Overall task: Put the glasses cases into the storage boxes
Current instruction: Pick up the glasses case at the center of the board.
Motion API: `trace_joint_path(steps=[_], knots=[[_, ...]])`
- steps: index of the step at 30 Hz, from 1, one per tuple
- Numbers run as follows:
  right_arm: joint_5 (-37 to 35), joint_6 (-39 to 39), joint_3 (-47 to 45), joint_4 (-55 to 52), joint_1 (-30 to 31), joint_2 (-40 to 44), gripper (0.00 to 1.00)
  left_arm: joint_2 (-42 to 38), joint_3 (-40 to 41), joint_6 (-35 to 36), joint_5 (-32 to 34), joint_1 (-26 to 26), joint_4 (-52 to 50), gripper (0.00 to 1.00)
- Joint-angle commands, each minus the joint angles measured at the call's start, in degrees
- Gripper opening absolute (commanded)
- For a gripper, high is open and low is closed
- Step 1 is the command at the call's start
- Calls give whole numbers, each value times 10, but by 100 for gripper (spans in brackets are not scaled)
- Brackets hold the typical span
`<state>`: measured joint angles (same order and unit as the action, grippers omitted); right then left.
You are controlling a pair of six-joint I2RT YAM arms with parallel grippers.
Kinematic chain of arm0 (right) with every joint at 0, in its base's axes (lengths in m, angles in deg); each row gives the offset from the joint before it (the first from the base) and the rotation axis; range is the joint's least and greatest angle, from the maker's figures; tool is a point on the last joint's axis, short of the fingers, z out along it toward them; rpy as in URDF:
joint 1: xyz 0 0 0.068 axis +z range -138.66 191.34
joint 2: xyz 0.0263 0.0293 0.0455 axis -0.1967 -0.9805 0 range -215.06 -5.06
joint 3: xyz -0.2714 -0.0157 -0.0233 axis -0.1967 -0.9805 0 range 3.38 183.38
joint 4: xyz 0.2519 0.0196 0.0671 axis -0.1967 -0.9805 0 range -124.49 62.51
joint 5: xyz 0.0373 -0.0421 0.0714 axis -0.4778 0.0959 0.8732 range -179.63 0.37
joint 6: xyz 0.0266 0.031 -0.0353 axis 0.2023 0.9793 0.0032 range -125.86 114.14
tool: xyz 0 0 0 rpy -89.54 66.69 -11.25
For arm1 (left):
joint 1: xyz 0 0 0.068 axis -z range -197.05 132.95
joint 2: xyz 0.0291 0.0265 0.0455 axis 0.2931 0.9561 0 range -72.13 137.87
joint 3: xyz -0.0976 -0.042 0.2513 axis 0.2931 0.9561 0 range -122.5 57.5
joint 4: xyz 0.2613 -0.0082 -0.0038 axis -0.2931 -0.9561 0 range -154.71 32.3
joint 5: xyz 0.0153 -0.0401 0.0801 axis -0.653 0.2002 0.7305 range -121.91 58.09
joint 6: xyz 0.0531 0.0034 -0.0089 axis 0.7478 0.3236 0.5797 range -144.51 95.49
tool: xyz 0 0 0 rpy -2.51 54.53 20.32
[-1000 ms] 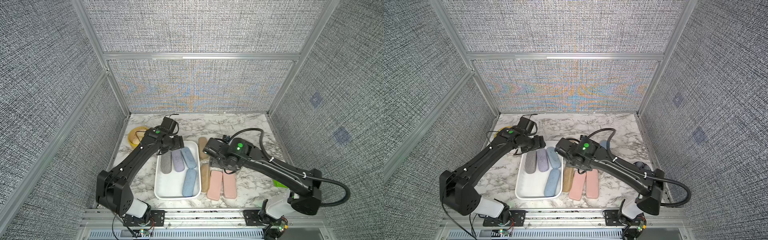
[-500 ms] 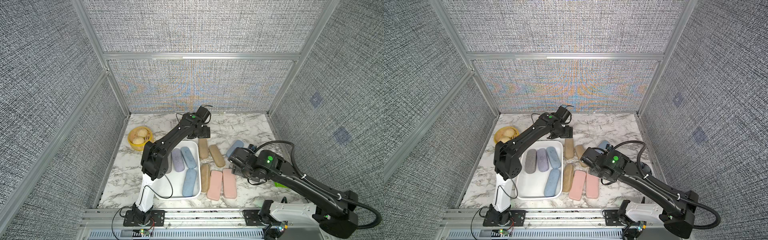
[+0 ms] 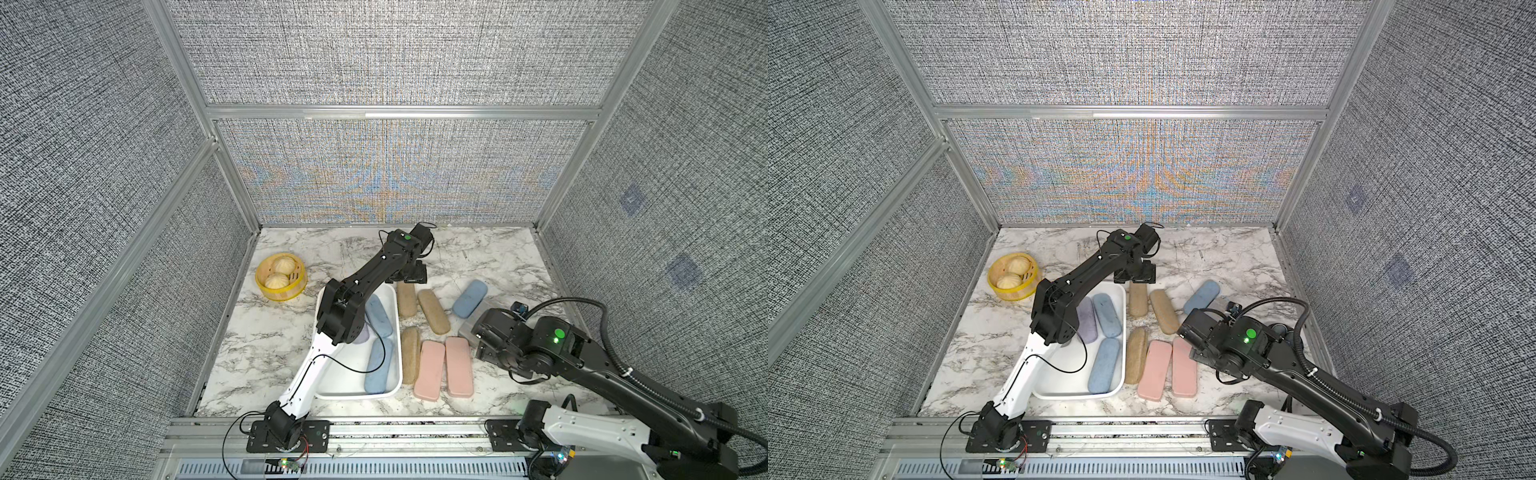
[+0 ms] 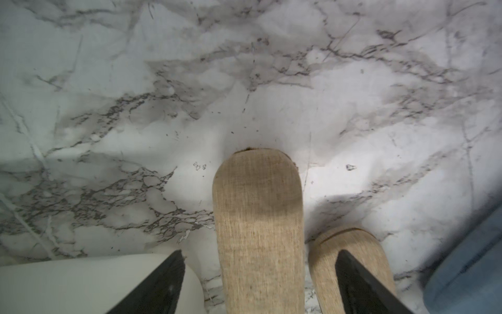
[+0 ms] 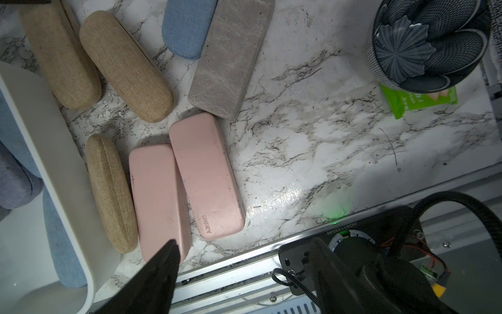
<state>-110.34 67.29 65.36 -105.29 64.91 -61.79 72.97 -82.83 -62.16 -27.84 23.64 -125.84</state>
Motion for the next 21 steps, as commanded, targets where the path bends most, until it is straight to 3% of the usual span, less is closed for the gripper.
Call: trace_joint_path(steps=[1,11,21], knots=[[-3,8,-4,-16,-2,11,77,9,-3,-15,-6,0,-4,88],[-9,18,-18,-34,-8,44,77,35,-4,-23,-41,1,15,85],[-10,24,-16,-37,-10,46,76,39,-3,-37,-67,1,36,71]])
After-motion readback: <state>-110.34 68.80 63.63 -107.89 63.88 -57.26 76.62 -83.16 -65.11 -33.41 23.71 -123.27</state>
